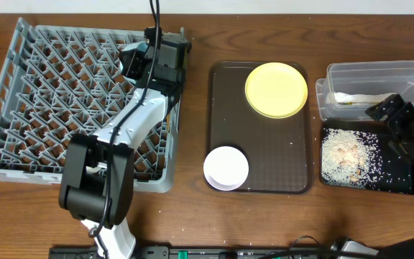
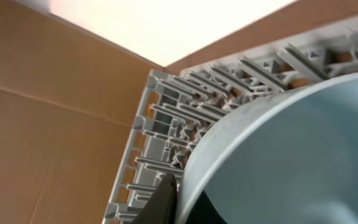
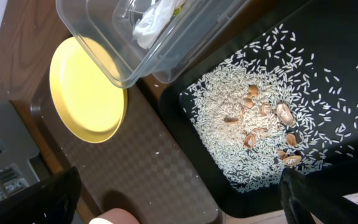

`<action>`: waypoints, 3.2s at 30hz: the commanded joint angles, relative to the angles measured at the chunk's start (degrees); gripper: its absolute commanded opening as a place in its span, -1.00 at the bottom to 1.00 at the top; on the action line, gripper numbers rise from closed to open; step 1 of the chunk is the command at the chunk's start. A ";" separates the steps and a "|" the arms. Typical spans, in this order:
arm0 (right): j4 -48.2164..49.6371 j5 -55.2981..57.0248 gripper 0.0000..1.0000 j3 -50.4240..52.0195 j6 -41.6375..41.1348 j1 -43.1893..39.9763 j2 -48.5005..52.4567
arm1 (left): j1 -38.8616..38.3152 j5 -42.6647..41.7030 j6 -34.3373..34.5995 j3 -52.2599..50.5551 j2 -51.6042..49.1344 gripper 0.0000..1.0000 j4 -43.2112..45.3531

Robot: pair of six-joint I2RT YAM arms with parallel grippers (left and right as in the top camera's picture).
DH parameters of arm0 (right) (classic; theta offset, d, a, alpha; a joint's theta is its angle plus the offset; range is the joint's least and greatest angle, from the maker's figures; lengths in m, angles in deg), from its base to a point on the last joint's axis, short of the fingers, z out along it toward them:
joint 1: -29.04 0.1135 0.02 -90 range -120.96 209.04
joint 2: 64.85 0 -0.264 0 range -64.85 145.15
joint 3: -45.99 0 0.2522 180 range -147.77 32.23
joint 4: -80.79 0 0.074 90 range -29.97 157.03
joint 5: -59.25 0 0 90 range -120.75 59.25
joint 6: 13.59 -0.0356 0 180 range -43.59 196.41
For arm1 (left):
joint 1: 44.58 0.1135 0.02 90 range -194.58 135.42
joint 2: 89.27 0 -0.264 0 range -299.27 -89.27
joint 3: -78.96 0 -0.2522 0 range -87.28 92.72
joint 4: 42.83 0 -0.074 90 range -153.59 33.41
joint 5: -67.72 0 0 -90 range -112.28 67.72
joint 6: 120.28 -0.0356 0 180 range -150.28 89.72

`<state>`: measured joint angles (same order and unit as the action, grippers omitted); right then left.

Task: Sort waste into correct bins and load items into the dishwasher
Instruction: 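Carry the blue bowl into the dish rack and stand it upright, then release the blue bowl and move the left gripper back to the tray, then grasp the rim of the white bowl with the left gripper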

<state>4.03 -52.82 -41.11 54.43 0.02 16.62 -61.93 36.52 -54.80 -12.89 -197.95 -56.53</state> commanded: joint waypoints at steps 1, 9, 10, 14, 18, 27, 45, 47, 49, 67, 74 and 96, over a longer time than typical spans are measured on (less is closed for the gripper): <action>-0.02 0.07 0.99 -0.74 -0.48 -0.22 -0.83 | 0.02 4.96 -0.61 0.20 -0.70 -0.85 1.51; -0.02 0.07 0.99 -0.74 -0.48 -0.22 -0.83 | 0.00 4.90 -1.20 0.20 -2.32 -0.85 4.94; -0.02 0.07 0.98 -0.74 -0.48 -0.22 -0.83 | -0.07 4.90 -1.20 0.15 -2.75 -0.85 4.26; -0.02 0.07 0.98 -0.74 -0.48 -0.22 -0.83 | -0.81 4.92 -1.18 0.04 -4.96 -0.85 2.08; -0.02 0.07 0.98 -0.74 -0.48 -0.22 -0.83 | -2.84 5.16 -1.18 0.04 -5.03 -0.84 2.23; -0.02 0.07 0.99 -0.74 -0.48 -0.22 -0.83 | -7.06 6.51 -1.16 0.04 -4.72 -0.66 2.38; -0.02 0.07 0.99 -0.74 -0.48 -0.22 -0.83 | -10.19 3.91 7.37 0.04 -4.72 -0.21 -7.39; -0.02 0.07 0.98 -0.74 -0.48 -0.22 -0.83 | -10.75 3.34 8.79 0.04 -4.66 -0.18 -8.24; -0.02 0.07 0.98 -0.74 -0.48 -0.22 -0.83 | -11.74 3.26 9.92 0.04 -4.39 -0.10 -8.52; -0.02 0.07 0.98 -0.74 -0.48 -0.22 -0.83 | -21.16 -37.44 28.55 0.07 10.91 0.32 -26.10; -0.02 0.07 0.98 -0.74 -0.50 -0.22 -0.83 | -21.16 -59.28 33.38 -0.02 21.33 -0.63 -39.39; -0.02 0.07 0.99 -0.74 -0.48 -0.22 -0.83 | -26.45 -83.65 31.65 -3.10 -1.33 -0.85 -31.52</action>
<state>4.03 -52.77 -41.11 54.37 0.02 16.62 -88.33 -44.50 -22.62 -17.46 -198.63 -89.95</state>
